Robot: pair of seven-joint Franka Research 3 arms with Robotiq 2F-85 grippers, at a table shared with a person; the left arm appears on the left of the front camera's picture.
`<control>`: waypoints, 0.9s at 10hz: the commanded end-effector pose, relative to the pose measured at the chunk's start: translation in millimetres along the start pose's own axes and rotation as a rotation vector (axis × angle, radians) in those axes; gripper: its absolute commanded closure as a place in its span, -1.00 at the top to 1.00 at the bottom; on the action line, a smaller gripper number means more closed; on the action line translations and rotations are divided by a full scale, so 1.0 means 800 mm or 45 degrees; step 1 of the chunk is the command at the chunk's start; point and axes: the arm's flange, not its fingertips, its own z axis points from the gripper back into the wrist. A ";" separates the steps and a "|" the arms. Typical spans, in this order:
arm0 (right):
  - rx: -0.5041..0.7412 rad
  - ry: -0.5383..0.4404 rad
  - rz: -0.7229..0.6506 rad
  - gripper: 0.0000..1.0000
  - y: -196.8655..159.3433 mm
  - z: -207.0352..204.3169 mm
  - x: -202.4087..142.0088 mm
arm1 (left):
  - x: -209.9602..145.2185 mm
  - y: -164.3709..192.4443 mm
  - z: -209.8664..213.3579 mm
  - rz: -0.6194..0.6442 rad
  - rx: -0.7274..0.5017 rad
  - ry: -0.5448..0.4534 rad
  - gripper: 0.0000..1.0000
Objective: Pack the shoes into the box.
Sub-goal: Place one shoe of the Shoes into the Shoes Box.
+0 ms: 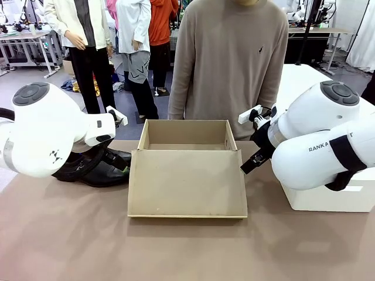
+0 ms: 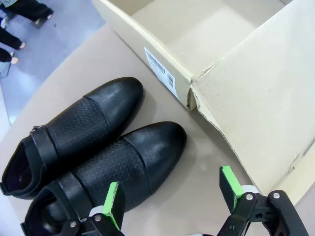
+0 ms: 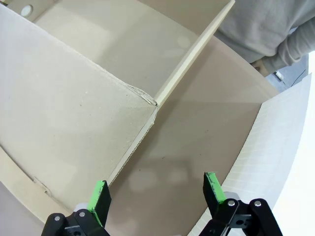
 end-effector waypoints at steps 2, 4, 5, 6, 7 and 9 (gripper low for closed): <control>0.000 0.000 0.000 1.00 0.000 0.000 0.000 | 0.000 0.000 0.000 0.000 0.000 0.000 1.00; 0.041 -0.033 -0.009 1.00 -0.004 0.027 0.015 | 0.014 0.002 0.022 -0.024 0.013 -0.046 1.00; 0.054 -0.043 -0.008 1.00 -0.008 0.045 0.022 | 0.024 0.003 0.038 -0.042 0.006 -0.055 1.00; 0.059 -0.046 -0.003 1.00 -0.010 0.059 0.027 | 0.034 0.002 0.052 -0.066 0.012 -0.071 1.00; 0.067 -0.064 0.008 1.00 -0.012 0.075 0.031 | 0.044 0.002 0.065 -0.085 0.006 -0.070 1.00; 0.080 -0.102 0.037 1.00 -0.016 0.114 0.041 | 0.062 0.006 0.093 -0.136 0.028 -0.067 1.00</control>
